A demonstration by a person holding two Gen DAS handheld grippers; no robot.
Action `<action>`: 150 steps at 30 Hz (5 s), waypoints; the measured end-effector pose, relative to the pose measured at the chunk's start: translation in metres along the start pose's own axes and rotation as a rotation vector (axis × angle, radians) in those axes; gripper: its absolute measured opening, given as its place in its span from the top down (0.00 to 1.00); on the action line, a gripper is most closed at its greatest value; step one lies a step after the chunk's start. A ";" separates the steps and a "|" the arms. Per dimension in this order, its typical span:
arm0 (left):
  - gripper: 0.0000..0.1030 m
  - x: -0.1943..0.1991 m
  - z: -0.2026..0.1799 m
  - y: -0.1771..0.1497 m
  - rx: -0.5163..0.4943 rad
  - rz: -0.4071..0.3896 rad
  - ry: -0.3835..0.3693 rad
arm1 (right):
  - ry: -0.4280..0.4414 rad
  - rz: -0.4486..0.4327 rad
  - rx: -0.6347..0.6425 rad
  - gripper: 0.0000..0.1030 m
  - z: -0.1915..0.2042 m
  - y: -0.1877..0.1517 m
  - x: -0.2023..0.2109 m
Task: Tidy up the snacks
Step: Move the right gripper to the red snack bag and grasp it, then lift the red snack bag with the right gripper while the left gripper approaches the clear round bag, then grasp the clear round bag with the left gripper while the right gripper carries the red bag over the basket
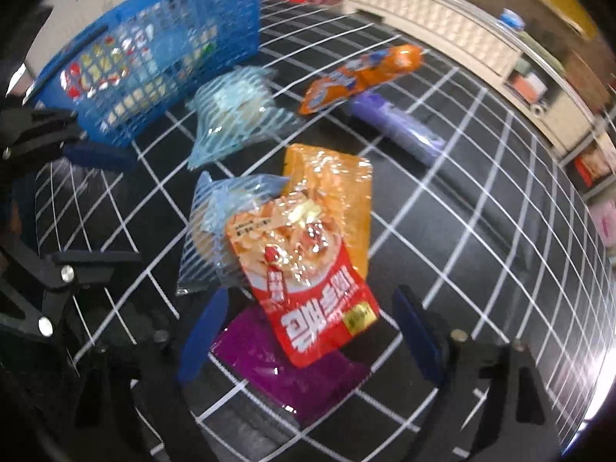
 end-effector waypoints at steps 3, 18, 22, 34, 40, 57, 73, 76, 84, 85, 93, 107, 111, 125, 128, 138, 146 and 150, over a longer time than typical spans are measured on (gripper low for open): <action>0.34 -0.007 0.005 0.000 0.005 0.011 0.004 | 0.045 0.010 0.018 0.29 -0.001 0.003 -0.007; 0.34 0.007 0.004 0.004 -0.003 -0.017 0.007 | 0.049 -0.135 -0.230 0.86 -0.019 -0.023 0.034; 0.34 0.013 0.003 0.005 0.017 -0.017 -0.006 | 0.004 -0.197 -0.337 0.87 -0.020 -0.032 0.050; 0.34 0.002 0.006 0.029 0.272 0.005 -0.026 | -0.027 -0.236 -0.528 0.87 -0.032 -0.039 0.055; 0.34 -0.019 0.002 0.045 0.351 0.027 -0.016 | -0.040 -0.219 -0.487 0.87 -0.026 -0.037 0.055; 0.34 -0.056 -0.012 0.056 0.393 0.084 0.103 | -0.054 -0.171 -0.522 0.86 -0.034 -0.041 0.048; 0.50 -0.011 -0.056 0.013 0.255 0.066 0.070 | -0.079 -0.158 -0.539 0.86 -0.023 -0.032 0.063; 0.50 0.014 -0.061 0.006 0.232 0.036 0.057 | -0.096 -0.155 -0.533 0.87 -0.014 -0.024 0.072; 0.50 0.084 -0.058 0.002 0.185 -0.090 0.024 | -0.139 -0.203 -0.489 0.87 0.021 0.004 0.118; 0.50 0.094 -0.053 0.001 0.182 -0.110 0.019 | -0.144 -0.214 -0.484 0.87 0.025 0.007 0.125; 0.50 0.159 -0.007 -0.003 0.182 -0.234 -0.011 | -0.168 -0.275 -0.431 0.87 0.058 0.041 0.160; 0.50 0.201 0.094 -0.015 0.193 -0.299 0.069 | -0.080 -0.313 -0.394 0.87 0.104 0.094 0.145; 0.50 0.199 0.112 -0.019 0.182 -0.296 0.085 | -0.074 -0.297 -0.382 0.87 0.114 0.109 0.131; 0.50 0.141 0.164 -0.014 0.229 -0.214 0.044 | -0.092 -0.210 -0.376 0.86 0.122 0.124 0.094; 0.50 0.125 0.163 -0.015 0.219 -0.183 0.041 | -0.094 -0.200 -0.374 0.86 0.123 0.121 0.090; 0.44 0.120 0.167 -0.020 0.279 -0.161 0.017 | -0.091 -0.215 -0.387 0.86 0.122 0.115 0.102; 0.44 0.159 0.170 -0.026 0.273 -0.219 0.051 | -0.064 -0.246 -0.360 0.86 0.132 0.129 0.111; 0.43 0.176 0.177 -0.030 0.275 -0.256 0.085 | -0.047 -0.248 -0.342 0.86 0.140 0.141 0.108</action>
Point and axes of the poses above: each gripper's, at about its wrist camera, not at the fingertips, and x roughly against the way its jaws point, z to its left, y to its top, the point moved 1 cm from there along -x, roughly the way its jaws point, and after that the axes turned 4 degrees about -z, right-handed, at the moved point
